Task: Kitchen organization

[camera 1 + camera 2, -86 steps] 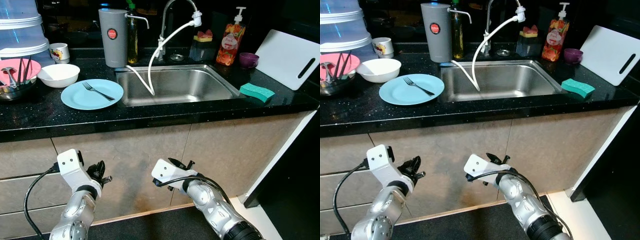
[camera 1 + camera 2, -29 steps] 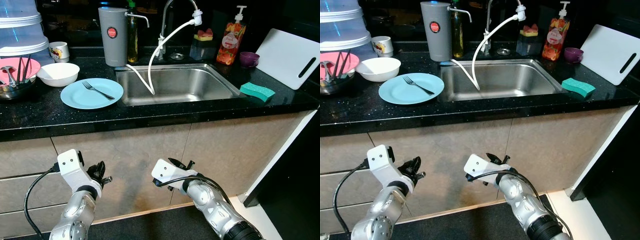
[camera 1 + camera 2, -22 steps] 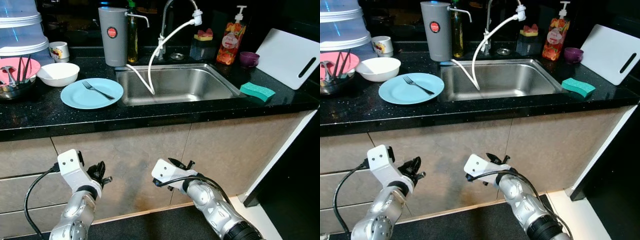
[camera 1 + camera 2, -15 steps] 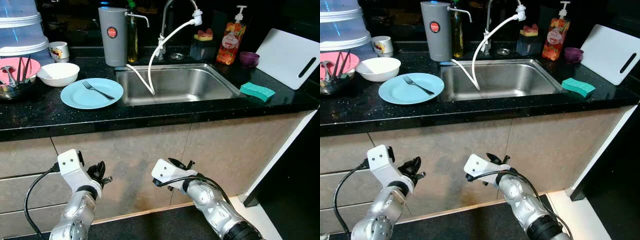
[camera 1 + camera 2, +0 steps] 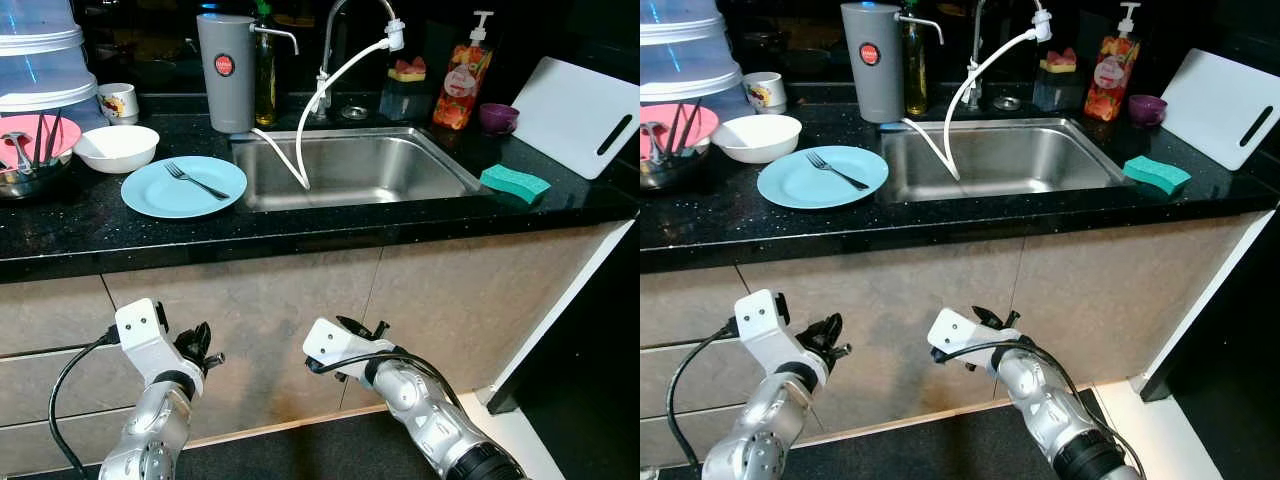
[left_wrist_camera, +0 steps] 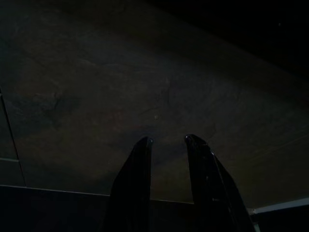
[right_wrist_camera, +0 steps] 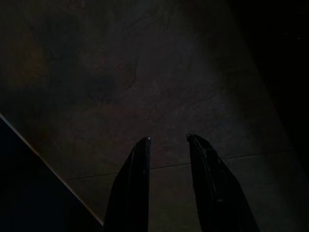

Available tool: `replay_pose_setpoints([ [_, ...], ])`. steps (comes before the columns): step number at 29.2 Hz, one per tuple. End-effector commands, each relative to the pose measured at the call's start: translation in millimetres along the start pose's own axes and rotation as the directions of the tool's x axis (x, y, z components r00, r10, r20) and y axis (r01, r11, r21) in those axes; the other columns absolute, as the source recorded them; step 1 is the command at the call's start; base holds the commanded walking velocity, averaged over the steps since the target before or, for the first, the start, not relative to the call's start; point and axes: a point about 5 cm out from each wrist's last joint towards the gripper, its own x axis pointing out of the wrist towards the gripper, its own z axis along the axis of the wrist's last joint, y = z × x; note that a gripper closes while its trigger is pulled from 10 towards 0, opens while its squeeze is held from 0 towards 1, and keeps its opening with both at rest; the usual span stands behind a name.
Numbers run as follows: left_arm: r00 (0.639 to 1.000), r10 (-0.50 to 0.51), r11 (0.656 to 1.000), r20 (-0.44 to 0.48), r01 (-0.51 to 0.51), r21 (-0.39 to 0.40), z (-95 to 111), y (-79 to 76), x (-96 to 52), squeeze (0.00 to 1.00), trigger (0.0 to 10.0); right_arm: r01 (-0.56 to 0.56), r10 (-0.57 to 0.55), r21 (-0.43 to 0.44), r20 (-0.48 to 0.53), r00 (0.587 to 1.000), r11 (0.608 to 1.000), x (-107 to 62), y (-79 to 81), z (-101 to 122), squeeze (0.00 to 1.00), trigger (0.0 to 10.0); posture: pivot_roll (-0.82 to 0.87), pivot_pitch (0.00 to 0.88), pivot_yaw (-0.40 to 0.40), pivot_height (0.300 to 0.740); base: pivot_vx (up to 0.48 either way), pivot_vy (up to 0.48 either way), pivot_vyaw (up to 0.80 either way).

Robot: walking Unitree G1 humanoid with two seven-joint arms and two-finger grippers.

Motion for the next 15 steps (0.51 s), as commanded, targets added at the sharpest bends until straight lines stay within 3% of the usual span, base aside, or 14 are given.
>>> replay_pose_setpoints([
  [1, 1.000, 0.000, 1.000, -0.015, 0.000, -0.006, -3.7, -0.1, -0.9, 0.00, 10.0, -0.001, 0.001, 0.007, -0.010, 1.000, 1.000, -1.7, 1.1, -2.7, 0.00, 10.0, -0.13, 0.017, -0.023, 0.740, 0.000, 0.000, 0.00],
  [15, 1.000, 0.000, 1.000, -0.014, 0.000, -0.012, -3.1, -1.2, -0.6, 0.00, 10.0, 0.000, 0.000, 0.008, -0.010, 1.000, 1.000, -1.5, -0.3, -2.8, 0.00, 10.0, -0.13, 0.021, -0.025, 0.740, 0.000, 0.000, 0.00],
])
